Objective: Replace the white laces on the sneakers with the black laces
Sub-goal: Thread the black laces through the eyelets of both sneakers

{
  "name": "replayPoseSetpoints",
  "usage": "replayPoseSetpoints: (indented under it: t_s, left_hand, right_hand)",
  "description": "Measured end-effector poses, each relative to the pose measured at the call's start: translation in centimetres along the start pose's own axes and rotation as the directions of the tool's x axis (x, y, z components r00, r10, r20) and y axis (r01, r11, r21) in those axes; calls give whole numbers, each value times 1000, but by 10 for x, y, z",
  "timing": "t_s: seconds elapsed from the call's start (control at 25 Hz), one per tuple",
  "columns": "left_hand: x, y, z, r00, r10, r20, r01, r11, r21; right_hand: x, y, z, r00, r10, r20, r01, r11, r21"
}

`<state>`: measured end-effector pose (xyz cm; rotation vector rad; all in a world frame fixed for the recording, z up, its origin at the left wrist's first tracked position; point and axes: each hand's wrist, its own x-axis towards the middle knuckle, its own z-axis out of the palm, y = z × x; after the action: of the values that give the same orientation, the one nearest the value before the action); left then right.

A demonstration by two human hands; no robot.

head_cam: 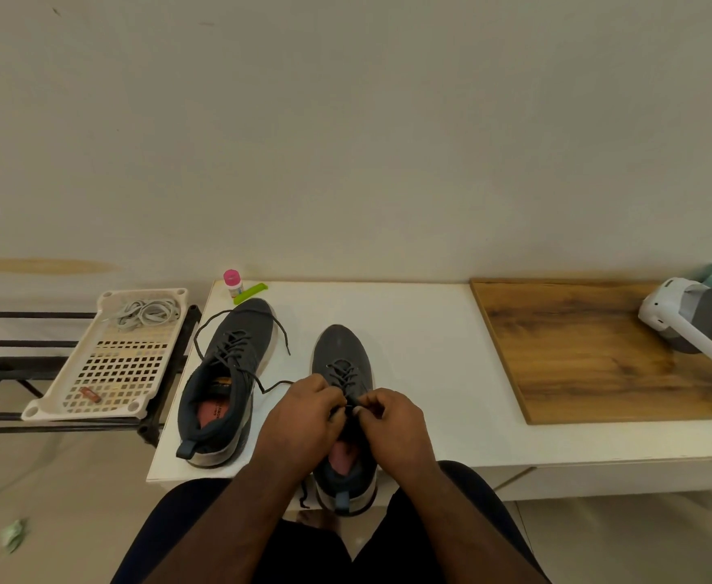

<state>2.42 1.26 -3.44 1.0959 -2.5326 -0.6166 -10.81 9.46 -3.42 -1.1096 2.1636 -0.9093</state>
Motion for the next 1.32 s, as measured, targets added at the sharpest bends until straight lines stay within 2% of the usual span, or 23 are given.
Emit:
replayPoseSetpoints:
  t_s: [0.16,0.52,0.72,1.08,1.32]
  left_hand:
    - [1,10,7,1000,-21,-3,22,999,45]
    - [0,9,17,997,-64,-38,64,998,11]
    - [-3,8,19,993,-87,-84,87,996,5]
    - [-5,10,22,981,-164,-99,163,986,-21]
    - [-6,11,21,975,-199,-95,193,979,-74]
  right_hand:
    - [4,5,0,997,61,47,-67,988,136]
    - [5,10,2,997,47,54,-57,979,195]
    - [7,12,-3,992,62,106,-94,941,326]
    - [19,13,-1,995,44,84,-54,990,129]
    - [23,4,-4,988,-34,153,46,996,-76]
